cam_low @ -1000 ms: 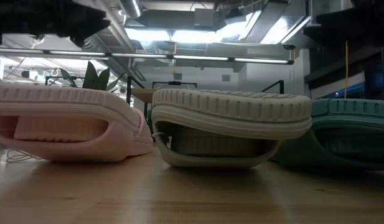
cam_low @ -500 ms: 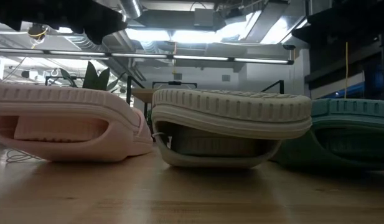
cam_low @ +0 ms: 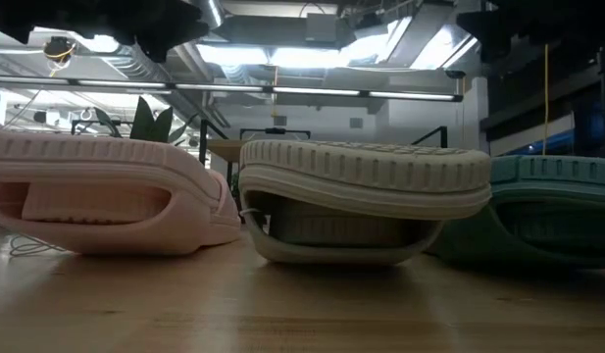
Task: Pick and place slides into the shelf
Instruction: Put the pair of dark green slides on the shelf
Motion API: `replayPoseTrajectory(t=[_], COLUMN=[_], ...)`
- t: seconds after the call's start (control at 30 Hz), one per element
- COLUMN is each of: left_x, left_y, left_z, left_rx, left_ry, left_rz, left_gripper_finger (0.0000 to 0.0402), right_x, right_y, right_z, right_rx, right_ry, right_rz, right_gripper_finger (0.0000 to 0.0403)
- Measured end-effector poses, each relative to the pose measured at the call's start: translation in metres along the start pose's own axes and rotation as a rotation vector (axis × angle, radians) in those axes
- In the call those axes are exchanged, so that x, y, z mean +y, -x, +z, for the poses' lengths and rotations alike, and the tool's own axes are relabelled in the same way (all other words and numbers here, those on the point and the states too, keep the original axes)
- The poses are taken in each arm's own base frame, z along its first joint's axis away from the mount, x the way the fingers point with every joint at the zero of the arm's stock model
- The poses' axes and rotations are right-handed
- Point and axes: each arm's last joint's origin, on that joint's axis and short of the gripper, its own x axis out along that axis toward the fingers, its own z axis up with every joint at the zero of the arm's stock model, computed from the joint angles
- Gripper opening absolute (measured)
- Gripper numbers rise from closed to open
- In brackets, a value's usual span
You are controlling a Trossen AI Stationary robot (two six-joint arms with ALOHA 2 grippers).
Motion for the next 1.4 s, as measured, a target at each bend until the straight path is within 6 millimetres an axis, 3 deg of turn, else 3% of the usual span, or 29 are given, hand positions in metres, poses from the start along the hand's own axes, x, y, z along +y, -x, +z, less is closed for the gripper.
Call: replayPoseTrajectory(t=[0.3, 0.5, 0.67, 0.87, 1.2, 1.4], left_x=[-0.01, -0.017, -0.031, -0.046, -0.083, -0.096], left_y=[0.002, 0.001, -0.011, -0.019, -0.017, -0.017], left_z=[0.006, 0.017, 0.02, 0.015, 0.032, 0.025], left_rx=[-0.026, 0.066, 0.164, 0.27, 0.283, 0.337], left_ry=[0.0, -0.03, -0.085, -0.101, -0.132, -0.137], left_rz=[-0.069, -0.004, 0.016, 0.038, -0.005, 0.029], left_gripper_finger=[0.0157, 0.0157, 0.0157, 0.0157, 0.0157, 0.0157], right_x=[0.009, 0.02, 0.033, 0.056, 0.105, 0.126], right_y=[-0.003, -0.016, -0.03, -0.05, -0.072, -0.084], right_z=[0.002, 0.026, 0.038, 0.034, 0.048, 0.055], right_rx=[0.006, 0.064, 0.223, 0.335, 0.404, 0.46], right_ry=[0.044, 0.084, 0.149, 0.161, 0.168, 0.154], right_rz=[-0.008, -0.035, -0.114, -0.128, -0.182, -0.206], right_gripper_finger=[0.0244, 0.0244, 0.0244, 0.0244, 0.0244, 0.0244])
